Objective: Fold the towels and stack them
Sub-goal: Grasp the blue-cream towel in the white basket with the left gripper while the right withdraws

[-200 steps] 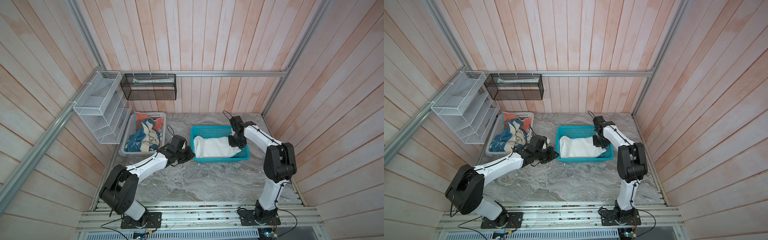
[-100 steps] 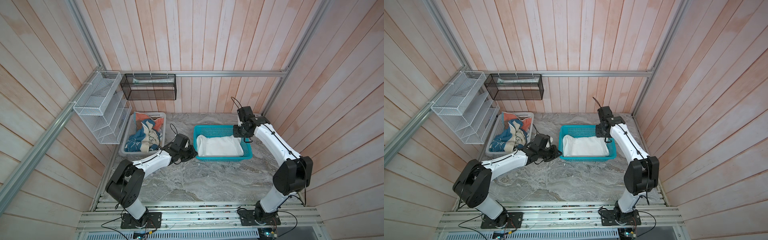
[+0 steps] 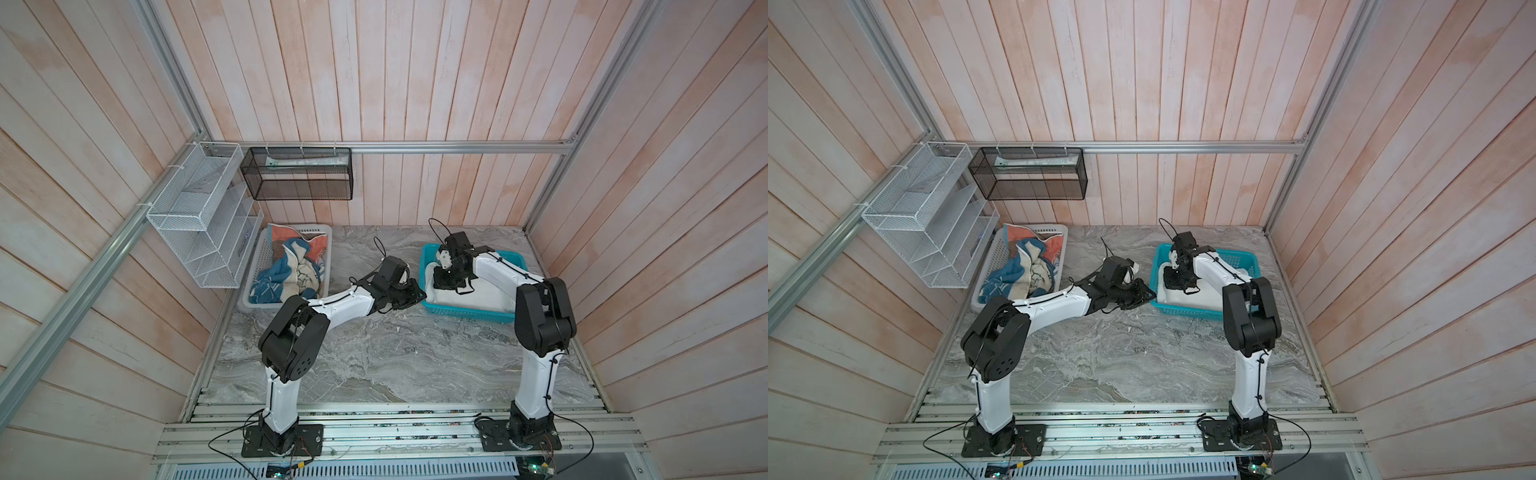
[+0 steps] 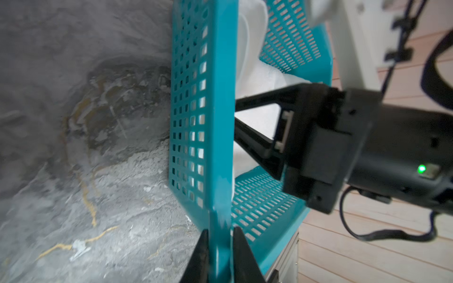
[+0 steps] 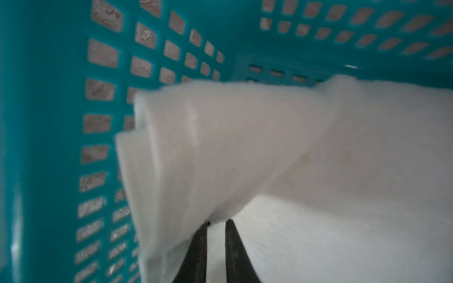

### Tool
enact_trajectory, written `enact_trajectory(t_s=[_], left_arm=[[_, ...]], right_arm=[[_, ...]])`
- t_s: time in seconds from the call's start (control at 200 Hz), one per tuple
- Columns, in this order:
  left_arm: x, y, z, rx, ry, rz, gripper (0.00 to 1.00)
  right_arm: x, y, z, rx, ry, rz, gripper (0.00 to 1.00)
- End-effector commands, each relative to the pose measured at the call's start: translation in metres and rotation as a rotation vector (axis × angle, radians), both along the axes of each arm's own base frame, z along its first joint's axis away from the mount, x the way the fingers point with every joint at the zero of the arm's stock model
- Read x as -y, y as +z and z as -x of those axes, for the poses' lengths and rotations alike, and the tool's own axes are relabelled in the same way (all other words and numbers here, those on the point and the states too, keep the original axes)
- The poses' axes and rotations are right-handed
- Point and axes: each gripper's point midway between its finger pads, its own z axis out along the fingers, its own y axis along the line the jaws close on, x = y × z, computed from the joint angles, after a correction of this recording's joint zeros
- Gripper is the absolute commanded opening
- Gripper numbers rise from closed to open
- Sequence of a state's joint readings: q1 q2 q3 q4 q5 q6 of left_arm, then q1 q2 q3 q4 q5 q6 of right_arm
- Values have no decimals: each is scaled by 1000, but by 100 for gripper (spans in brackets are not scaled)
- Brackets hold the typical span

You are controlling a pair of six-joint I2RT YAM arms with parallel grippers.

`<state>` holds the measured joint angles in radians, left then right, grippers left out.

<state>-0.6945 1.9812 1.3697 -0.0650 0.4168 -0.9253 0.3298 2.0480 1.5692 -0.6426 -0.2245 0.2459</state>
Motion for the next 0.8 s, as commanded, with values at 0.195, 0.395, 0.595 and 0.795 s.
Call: enact_trajectory(t_s=[0.195,0.395,0.595,0.795], left_arm=[[-13,44,-34,144,-24,-53,52],[-142,85,-67,284,176,-306,55],[-331,94,-85,261,494,-685,60],[-410,65,-89,160,564,-854,67]], right_arm=[[-6,39,-60,147,84,36,24],[12,89,-58,239,31,100,36],[13,139,-18,318,2,47,43],[-5,110,72,270,54,10,41]])
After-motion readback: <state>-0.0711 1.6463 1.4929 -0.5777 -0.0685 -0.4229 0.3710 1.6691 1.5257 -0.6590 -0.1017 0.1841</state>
